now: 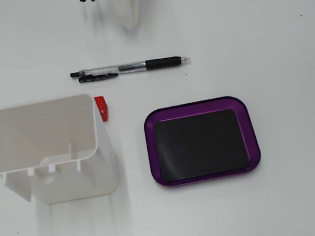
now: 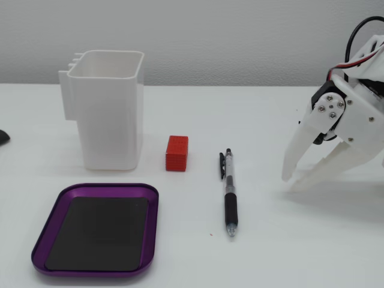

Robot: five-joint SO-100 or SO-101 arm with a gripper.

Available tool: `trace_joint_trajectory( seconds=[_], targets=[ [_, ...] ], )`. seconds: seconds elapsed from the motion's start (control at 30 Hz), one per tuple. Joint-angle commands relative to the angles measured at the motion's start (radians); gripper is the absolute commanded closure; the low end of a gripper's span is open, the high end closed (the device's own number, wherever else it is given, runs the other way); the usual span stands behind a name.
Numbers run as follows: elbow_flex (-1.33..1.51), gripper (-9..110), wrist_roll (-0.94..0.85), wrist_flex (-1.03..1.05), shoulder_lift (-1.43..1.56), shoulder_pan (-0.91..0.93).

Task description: Pick up the pen and put it in the pen holder.

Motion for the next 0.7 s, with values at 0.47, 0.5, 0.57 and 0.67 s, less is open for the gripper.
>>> trace_joint_trajectory(
  seconds=[0.47,0.5,0.57,0.67],
  targets=[
    [-0.611,95,-0.276,0.011,-0.598,-0.055],
    [-0.667,93,-0.275,0.026,-0.704,-0.081],
    [-0.779,90,-0.275,0.057,-0.897,-0.126],
    [-0.914,87,-0.265,0.066,-1.144,-0.17]
  ],
)
